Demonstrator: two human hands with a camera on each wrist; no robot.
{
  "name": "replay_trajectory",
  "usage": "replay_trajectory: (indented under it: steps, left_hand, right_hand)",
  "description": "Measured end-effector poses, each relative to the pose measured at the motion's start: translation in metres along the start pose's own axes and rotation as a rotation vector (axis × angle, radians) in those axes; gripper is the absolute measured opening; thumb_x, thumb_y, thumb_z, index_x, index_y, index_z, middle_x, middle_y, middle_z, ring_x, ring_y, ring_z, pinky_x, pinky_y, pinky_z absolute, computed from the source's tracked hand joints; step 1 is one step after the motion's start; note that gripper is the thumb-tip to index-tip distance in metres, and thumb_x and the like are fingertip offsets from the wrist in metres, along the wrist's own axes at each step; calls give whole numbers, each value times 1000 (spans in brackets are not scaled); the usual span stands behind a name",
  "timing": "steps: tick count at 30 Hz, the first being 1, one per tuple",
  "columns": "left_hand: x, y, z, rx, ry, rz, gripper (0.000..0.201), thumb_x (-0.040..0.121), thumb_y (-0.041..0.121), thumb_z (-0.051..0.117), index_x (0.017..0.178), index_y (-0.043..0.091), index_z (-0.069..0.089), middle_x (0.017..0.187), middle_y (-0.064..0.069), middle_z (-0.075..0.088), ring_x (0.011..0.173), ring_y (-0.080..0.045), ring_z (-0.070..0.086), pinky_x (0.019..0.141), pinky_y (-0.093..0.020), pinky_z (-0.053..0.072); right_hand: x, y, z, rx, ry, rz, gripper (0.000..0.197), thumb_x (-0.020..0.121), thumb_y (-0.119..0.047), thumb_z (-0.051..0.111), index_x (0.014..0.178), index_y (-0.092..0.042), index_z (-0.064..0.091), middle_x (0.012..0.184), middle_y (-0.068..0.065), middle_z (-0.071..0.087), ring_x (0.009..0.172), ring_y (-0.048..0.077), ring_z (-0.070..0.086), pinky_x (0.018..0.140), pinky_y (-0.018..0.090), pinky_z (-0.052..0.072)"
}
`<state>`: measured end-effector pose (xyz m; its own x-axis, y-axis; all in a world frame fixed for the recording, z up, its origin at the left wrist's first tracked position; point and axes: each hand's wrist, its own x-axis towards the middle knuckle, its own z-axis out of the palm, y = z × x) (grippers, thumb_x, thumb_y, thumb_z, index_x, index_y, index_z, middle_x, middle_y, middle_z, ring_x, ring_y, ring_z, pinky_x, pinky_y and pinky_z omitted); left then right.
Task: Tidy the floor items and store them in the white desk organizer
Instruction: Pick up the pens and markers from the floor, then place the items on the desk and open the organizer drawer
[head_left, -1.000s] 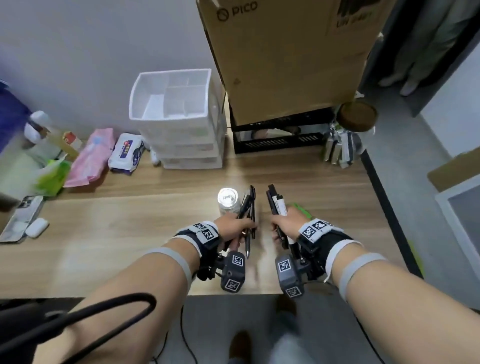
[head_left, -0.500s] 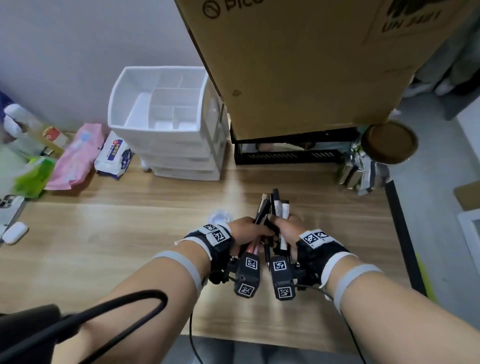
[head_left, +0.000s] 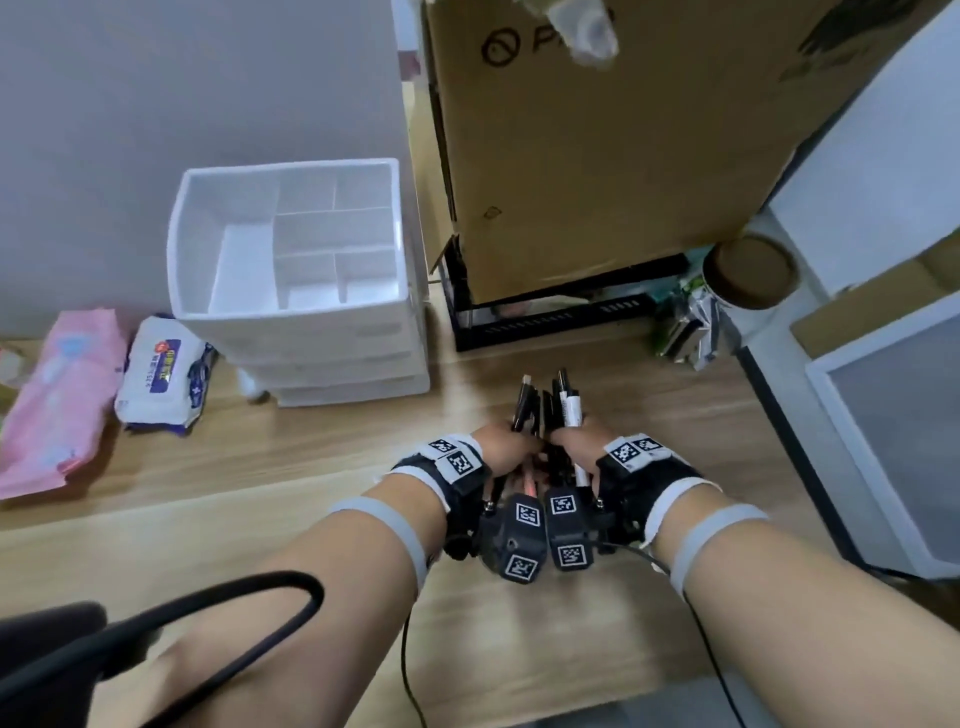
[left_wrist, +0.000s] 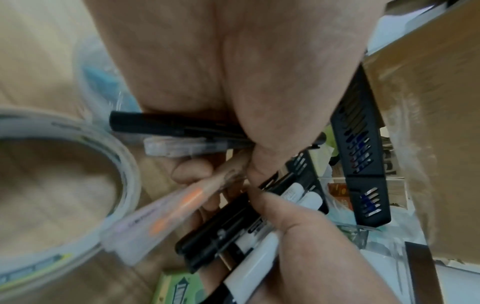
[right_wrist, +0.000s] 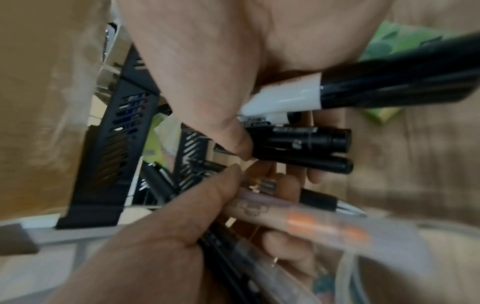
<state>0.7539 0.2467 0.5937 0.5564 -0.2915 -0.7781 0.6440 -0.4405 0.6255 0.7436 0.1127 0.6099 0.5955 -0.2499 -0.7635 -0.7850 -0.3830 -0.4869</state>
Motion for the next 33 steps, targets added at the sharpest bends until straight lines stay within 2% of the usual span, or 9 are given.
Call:
replay_trajectory:
  steps: [4, 7, 11, 15, 18, 22, 27, 30, 33]
  left_hand:
    - [15, -5, 17, 25, 17, -64, 30, 87, 34, 69, 92, 4, 67, 93, -21, 72, 85, -38, 69, 83, -46, 57]
    - [25, -8, 32, 13, 23, -86, 27, 90, 18, 64, 110, -1, 63, 108, -23, 69, 95, -38, 70, 88, -51, 58]
    - [13, 6, 34, -8, 22, -156, 16, 97, 7, 54, 83, 4, 60, 77, -15, 64, 62, -26, 60, 53, -28, 56]
    - [1, 20, 26, 43, -46, -151, 24, 88, 28, 67, 90, 4, 68, 109, -25, 71, 91, -32, 67, 83, -43, 58]
    - [-10, 27, 10, 80, -25, -146, 24, 91, 24, 65, 103, 3, 66, 99, -16, 70, 88, -28, 68, 73, -35, 57]
    - [-33, 15, -31, -79, 7, -119, 31, 79, 14, 68, 107, 1, 67, 100, -15, 72, 91, -36, 71, 95, -56, 53]
    - [-50, -32, -127, -413, 490, 79, 48, 88, 4, 67, 126, 9, 38, 107, -18, 64, 93, -32, 67, 93, -51, 55]
    - [-55, -67, -198, -235, 924, 137, 107, 55, 39, 88, 137, 11, 26, 133, -17, 52, 121, -34, 56, 109, -46, 43]
    - [-68, -85, -250, -99, 994, 270, 130, 48, 59, 88, 151, 23, 17, 150, -9, 38, 137, -24, 41, 115, -43, 35]
  right_hand:
    - [18, 29, -11, -93, -13, 72, 29, 91, -17, 63, 114, 0, 57, 104, 15, 61, 70, 21, 55, 50, 26, 35]
    - [32, 45, -16, -140, -10, 83, 42, 85, -24, 68, 119, -2, 57, 111, 14, 63, 87, 25, 58, 68, 28, 45]
    - [83, 73, -14, -308, -11, 7, 30, 69, -40, 62, 90, -19, 68, 90, 10, 72, 78, 29, 68, 78, 37, 57]
    - [54, 45, -19, -411, 15, -75, 38, 76, -46, 54, 91, -14, 68, 89, 11, 70, 80, 31, 65, 75, 34, 53]
    - [33, 23, -25, -514, 5, -71, 28, 84, -33, 56, 93, -9, 66, 91, 10, 69, 78, 28, 63, 70, 29, 46]
    - [16, -6, -17, -581, 211, -169, 36, 90, -32, 55, 119, -10, 56, 120, 10, 57, 114, 35, 55, 94, 37, 46]
    - [-18, -52, 64, -223, 55, -545, 14, 89, -9, 53, 90, -18, 63, 78, -4, 61, 61, 12, 53, 53, 18, 41]
    - [-31, -73, 126, -19, -257, -406, 13, 91, -6, 53, 93, -14, 64, 87, 6, 67, 61, 13, 62, 62, 26, 50]
    - [-32, -89, 176, 385, -360, -166, 24, 93, -4, 55, 115, -10, 49, 107, 16, 62, 84, 27, 68, 81, 43, 57]
